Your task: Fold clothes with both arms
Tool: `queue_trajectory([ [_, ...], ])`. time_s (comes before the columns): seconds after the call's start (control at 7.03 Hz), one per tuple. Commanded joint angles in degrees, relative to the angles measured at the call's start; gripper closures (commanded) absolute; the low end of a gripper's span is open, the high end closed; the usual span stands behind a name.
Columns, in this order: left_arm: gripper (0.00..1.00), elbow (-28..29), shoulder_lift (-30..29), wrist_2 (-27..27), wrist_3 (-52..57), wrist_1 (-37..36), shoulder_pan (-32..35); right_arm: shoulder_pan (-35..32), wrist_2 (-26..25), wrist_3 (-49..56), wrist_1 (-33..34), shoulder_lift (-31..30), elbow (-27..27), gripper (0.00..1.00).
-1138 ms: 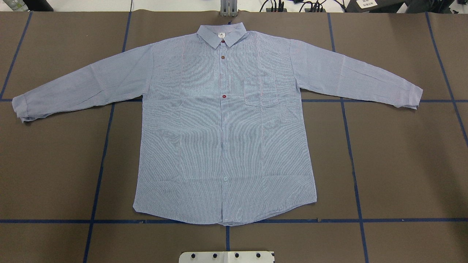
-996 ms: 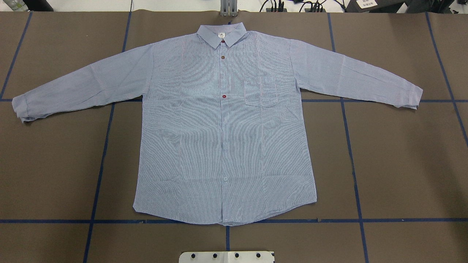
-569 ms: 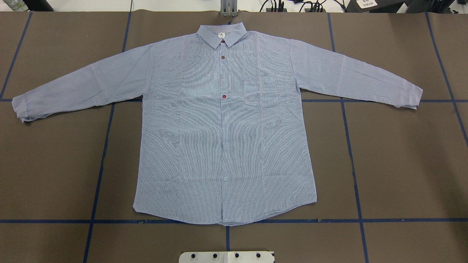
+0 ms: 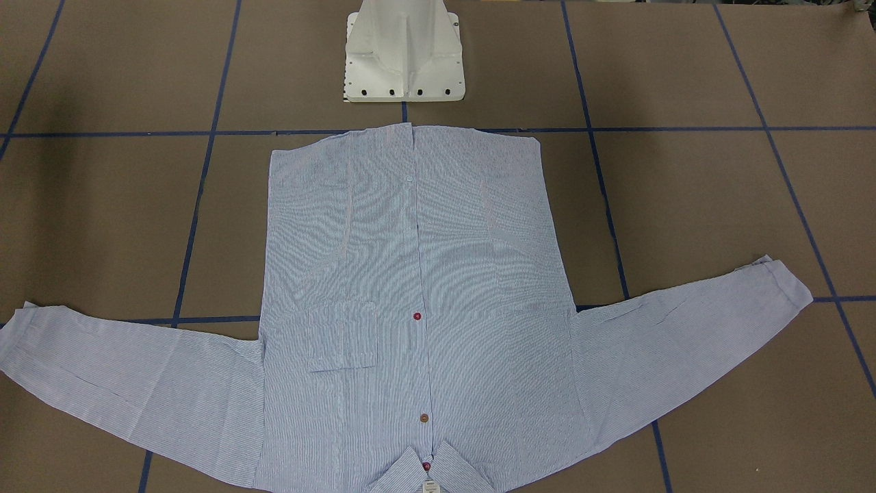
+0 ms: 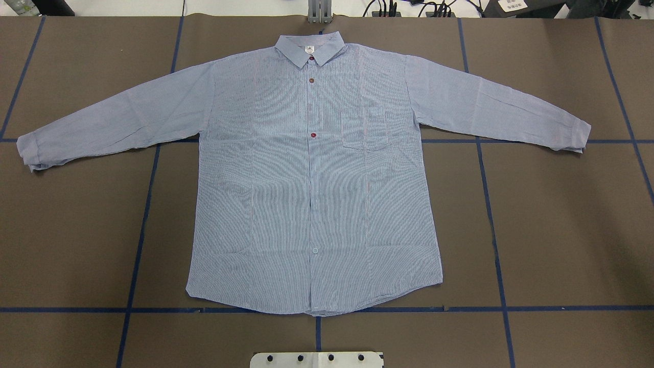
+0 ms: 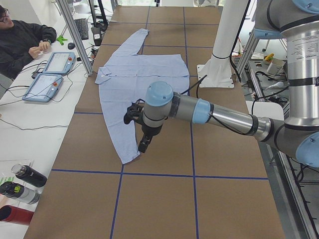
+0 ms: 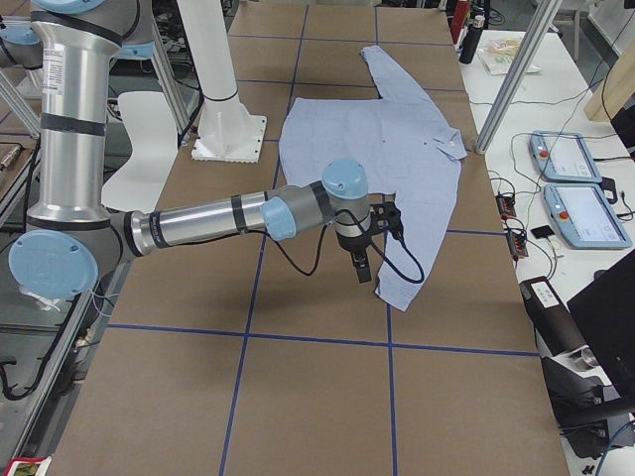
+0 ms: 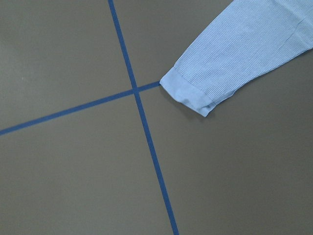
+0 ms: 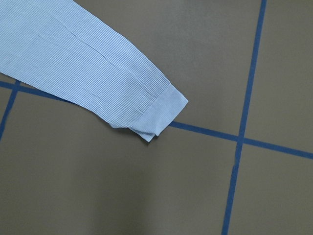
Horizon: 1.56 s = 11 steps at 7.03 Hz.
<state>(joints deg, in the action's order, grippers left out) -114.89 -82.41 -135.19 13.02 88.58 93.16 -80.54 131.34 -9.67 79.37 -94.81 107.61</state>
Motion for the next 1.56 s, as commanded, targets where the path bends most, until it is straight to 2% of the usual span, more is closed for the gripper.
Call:
queue_trajectory([
  [0.0,0.00,2.98,-4.58,0.11,-0.18,2.38,0.00,2.83,0.06,-3.92,-2.62,9.85,-11.04,0.00],
  [0.28,0.00,3.53,-4.60,-0.16,-0.01,2.47,-0.08,8.44,-0.29,-18.80,-21.17,13.68,-22.48,0.00],
  [0.43,0.00,3.62,-4.60,-0.16,0.08,2.56,0.00,10.82,-0.64,-25.76,-28.49,15.69,-27.05,0.01],
  [0.57,0.00,3.62,-4.60,-0.16,0.08,2.56,0.00,11.28,-1.69,-26.70,-33.09,16.93,-31.88,0.06],
  [0.71,0.00,3.71,-4.51,-0.16,0.08,2.47,0.00,11.29,-1.96,-26.89,-36.88,16.68,-35.67,0.16],
  [1.0,0.00,3.62,-4.34,-0.24,0.17,2.47,0.00,11.46,-2.48,-28.54,-37.71,15.63,-36.06,0.26],
  [1.42,0.00,3.62,-4.34,-0.68,0.17,2.47,-0.08,13.92,-5.30,-30.84,-40.69,13.17,-36.15,0.30],
])
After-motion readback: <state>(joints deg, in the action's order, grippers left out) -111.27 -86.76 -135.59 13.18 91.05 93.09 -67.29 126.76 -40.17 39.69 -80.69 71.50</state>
